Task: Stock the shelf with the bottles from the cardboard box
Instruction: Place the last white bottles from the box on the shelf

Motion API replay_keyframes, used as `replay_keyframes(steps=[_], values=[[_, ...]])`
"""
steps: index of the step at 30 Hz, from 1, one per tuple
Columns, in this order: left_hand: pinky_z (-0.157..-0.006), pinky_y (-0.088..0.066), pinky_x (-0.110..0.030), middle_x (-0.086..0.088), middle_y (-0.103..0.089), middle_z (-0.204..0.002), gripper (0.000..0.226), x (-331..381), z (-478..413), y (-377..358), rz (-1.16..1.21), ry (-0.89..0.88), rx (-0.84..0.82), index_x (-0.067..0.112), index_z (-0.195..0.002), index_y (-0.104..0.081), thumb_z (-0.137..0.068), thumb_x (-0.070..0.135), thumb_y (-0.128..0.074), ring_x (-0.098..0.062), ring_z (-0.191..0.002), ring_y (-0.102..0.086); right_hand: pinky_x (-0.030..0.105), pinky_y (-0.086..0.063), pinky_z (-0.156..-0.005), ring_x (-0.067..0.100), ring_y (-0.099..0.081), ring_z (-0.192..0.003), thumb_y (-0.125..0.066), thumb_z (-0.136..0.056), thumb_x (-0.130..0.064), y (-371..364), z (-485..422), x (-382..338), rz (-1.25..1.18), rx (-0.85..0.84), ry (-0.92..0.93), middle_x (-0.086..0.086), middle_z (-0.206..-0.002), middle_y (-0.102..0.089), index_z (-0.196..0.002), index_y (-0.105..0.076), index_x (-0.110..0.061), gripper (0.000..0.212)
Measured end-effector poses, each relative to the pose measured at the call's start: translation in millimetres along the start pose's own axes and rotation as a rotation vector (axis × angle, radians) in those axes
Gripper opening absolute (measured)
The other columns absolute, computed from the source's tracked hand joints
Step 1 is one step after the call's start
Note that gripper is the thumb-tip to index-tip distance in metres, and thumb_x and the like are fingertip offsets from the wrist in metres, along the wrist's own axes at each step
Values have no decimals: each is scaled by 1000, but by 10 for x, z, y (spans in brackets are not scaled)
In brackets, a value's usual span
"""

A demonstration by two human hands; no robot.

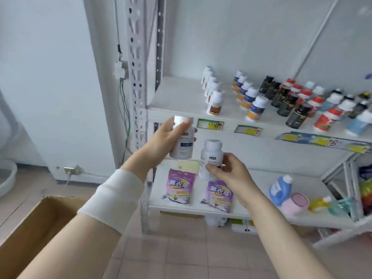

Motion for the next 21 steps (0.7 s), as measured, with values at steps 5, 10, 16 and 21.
replay_keyframes(steps=[5, 10, 16, 21], values=[[-62, -53, -19, -3, -64, -84, 26, 235, -177, -1454, -8, -69, -141, 12, -97, -55, -92, 37, -51, -5, -68, -67, 12, -48, -63, 7, -61, -81, -71, -79, -15, 1397, 425, 24, -28, 142, 47, -8, -92, -65, -98, -55, -21, 25], [-74, -54, -26, 4, -67, -82, 25, 382, -397, -2694, -51, -106, -275, 10, -97, -57, -96, 33, -47, -9, -76, -66, 22, -49, -73, 15, -61, -88, -71, -79, -16, 2605, 693, 120, -42, 276, 48, -3, -97, -65, -98, -56, -20, 25], [-79, -52, -29, 4, -71, -92, 31, 417, -950, -3936, -107, -116, -402, 15, -105, -61, -94, 41, -47, -11, -87, -67, 11, -46, -62, 0, -62, -76, -71, -80, -17, 3846, 624, 264, -26, 388, 61, -9, -91, -65, -99, -56, -20, 25], [-87, -52, -38, -3, -69, -99, 39, 457, -1605, -4886, -97, -168, -448, 13, -108, -61, -90, 46, -51, -15, -91, -65, 8, -49, -64, 3, -61, -80, -70, -80, -15, 4850, 240, 361, 25, 471, 88, -8, -92, -64, -102, -56, -19, 27]])
Point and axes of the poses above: each hand's wrist, its own z-axis away from the middle knuckle, its own y-axis out of the back of the hand, x = y × z, the point moved 2 cm from there along -z, towards the middle knuckle
